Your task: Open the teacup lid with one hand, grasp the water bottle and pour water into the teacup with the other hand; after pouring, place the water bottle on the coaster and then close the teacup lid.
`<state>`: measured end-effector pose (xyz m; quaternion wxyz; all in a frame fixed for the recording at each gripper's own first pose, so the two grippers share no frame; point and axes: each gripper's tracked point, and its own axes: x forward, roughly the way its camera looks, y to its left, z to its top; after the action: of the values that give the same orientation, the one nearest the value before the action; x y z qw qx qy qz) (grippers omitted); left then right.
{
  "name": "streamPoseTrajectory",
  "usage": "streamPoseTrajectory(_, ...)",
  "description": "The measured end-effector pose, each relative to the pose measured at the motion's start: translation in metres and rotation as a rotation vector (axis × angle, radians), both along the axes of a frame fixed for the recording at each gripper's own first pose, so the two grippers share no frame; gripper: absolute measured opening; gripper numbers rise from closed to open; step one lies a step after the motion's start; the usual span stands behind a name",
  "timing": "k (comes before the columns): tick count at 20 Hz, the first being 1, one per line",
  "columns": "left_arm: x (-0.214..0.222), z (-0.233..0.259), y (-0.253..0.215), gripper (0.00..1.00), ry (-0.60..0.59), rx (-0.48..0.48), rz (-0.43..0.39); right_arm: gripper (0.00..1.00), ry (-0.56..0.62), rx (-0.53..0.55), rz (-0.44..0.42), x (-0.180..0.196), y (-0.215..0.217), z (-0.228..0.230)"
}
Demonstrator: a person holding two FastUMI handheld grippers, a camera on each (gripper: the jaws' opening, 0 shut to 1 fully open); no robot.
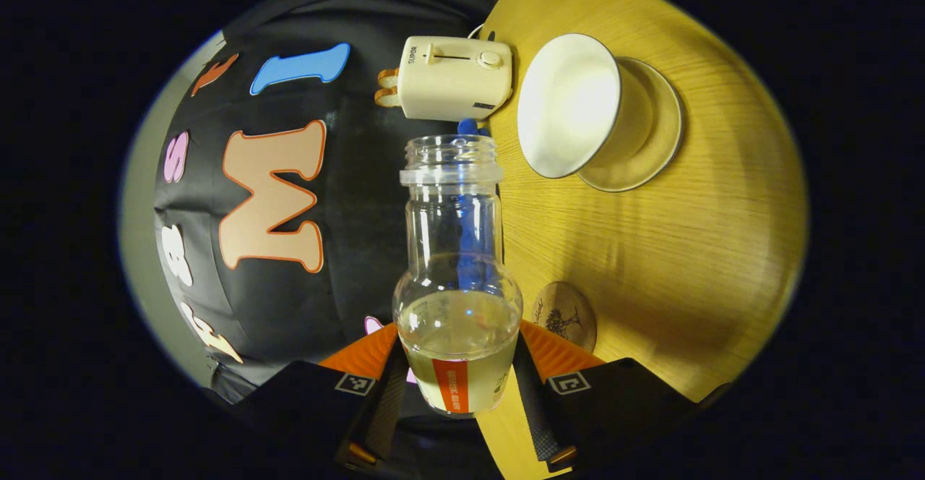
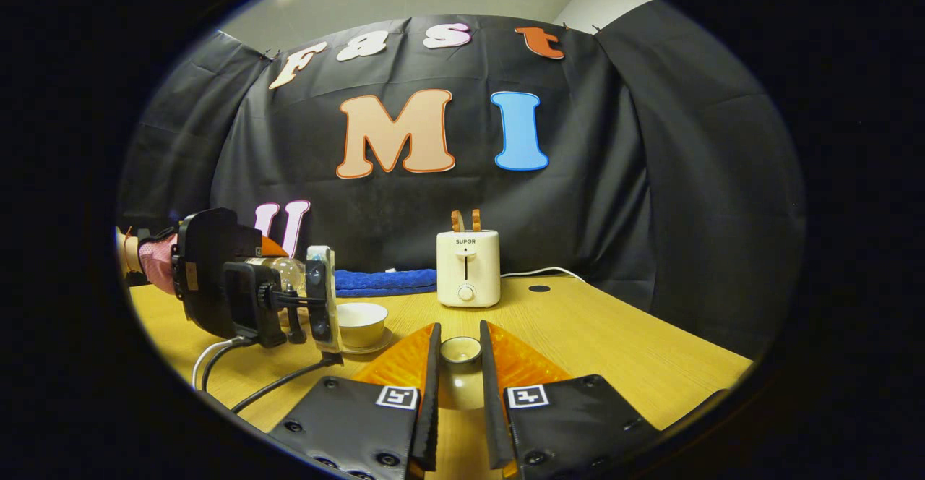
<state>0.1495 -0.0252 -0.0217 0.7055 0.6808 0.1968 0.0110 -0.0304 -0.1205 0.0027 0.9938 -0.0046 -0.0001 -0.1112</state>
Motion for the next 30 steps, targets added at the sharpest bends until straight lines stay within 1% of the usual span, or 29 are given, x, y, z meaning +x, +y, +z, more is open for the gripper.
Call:
streamPoseTrajectory(6,0.004,0.010,-0.004,0.72,0.000,0.101,-0.024,0.30,-0.002,-0.001,0.003,0.000,-0.001,0.000)
streamPoseTrajectory(15,0.004,0.025,0.001,0.71,0.015,0.237,-0.032,0.31,-0.004,-0.002,0.004,0.000,-0.001,0.000)
streamPoseTrajectory(23,0.005,0.027,-0.004,0.71,0.022,0.313,-0.052,0.30,-0.005,-0.003,0.009,0.000,-0.001,0.000)
streamPoseTrajectory(24,0.005,0.028,-0.005,0.72,0.023,0.321,-0.055,0.30,-0.005,-0.003,0.009,0.001,-0.001,0.000)
streamPoseTrajectory(25,0.006,0.028,-0.004,0.71,0.021,0.329,-0.058,0.30,-0.005,-0.003,0.009,0.001,0.000,0.000)
streamPoseTrajectory(30,0.011,0.035,-0.009,0.71,-0.001,0.353,-0.073,0.31,-0.004,-0.003,0.010,0.001,-0.001,0.000)
